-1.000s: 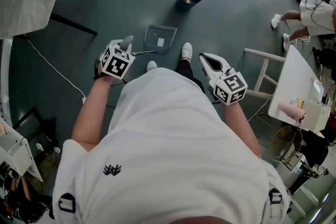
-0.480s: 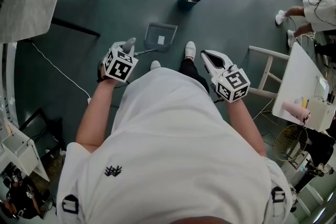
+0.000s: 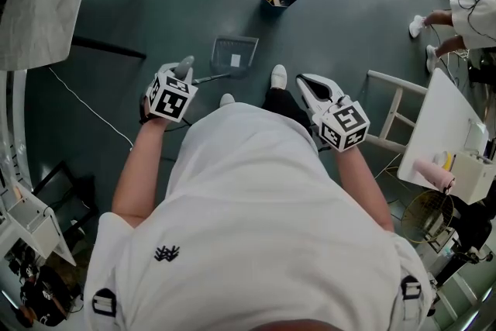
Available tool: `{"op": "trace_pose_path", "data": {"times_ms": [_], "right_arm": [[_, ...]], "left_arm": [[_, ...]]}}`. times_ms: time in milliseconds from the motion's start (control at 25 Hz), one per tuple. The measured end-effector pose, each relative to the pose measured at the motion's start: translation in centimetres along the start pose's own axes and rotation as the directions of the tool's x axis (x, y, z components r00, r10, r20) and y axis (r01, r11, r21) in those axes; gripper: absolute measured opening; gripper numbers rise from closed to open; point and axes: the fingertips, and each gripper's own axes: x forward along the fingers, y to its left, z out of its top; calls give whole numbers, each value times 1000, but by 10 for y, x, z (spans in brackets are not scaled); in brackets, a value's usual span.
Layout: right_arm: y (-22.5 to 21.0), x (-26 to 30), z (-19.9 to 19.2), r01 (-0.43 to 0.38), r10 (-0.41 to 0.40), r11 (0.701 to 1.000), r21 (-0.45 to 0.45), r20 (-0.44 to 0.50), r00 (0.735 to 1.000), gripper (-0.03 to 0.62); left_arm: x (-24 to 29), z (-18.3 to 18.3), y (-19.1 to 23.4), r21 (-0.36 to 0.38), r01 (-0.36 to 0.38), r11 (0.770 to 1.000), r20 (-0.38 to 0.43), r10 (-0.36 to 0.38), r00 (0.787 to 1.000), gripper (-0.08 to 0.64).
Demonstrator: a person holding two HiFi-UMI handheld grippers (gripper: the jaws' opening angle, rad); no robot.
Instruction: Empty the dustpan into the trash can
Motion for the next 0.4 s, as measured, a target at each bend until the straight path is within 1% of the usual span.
{"op": "trace_pose_path", "data": {"times_ms": [400], "right_arm": [[-107,5,39,-55,55,998,-14,-16,998,0]], "left_arm": [[29,78,7,-35,-49,998,-46,48,998,60]]}}
